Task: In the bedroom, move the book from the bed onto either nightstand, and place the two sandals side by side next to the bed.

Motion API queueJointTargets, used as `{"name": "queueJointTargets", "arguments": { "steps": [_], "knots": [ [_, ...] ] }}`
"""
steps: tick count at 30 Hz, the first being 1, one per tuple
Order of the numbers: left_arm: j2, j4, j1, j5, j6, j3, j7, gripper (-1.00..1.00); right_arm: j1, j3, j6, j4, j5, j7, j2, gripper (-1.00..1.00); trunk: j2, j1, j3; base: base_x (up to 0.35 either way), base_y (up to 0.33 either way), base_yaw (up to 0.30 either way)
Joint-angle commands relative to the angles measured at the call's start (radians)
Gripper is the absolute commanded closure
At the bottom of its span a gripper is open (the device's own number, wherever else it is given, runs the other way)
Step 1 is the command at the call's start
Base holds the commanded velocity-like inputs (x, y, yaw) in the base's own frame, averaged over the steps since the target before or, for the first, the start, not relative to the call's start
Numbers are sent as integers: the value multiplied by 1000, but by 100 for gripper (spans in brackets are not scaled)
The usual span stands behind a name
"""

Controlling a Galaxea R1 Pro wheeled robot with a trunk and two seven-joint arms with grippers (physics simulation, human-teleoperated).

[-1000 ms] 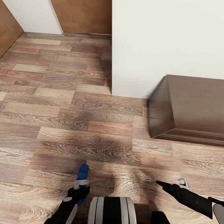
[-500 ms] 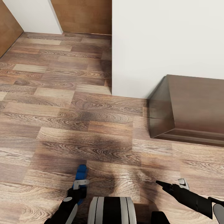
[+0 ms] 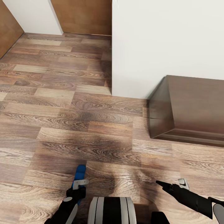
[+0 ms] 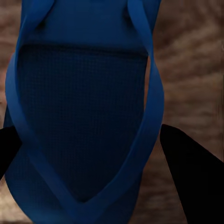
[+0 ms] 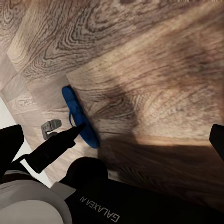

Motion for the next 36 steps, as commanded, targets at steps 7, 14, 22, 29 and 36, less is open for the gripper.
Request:
{"name": "queueJointTargets", "arguments": {
  "steps": [7, 14, 22, 29, 36],
  "knots": [
    [1, -3, 0, 9, 8, -4, 9, 100, -1, -1, 5, 0, 5, 6, 0, -100, 1, -3, 27, 0, 0, 0],
    [1, -3, 0, 9, 8, -4, 10, 100, -1, -1, 5, 0, 5, 6, 0, -100, 3, -6, 54, 0, 0, 0],
    [2, -3, 0, 11, 8, -4, 8, 100, -1, -1, 5, 0, 5, 6, 0, -100, 5, -10, 85, 0, 0, 0],
    [-2, -10, -6, 19, 6, -10, 9, 100, 5, -8, -1, -6, 10, 1, -6, -100, 6, -13, 108, 0, 0, 0],
    [-22, -51, -46, 21, 9, -28, 9, 100, 36, -47, -41, -45, 52, -38, -23, -100, 6, -13, 108, 0, 0, 0]
  ]
}}
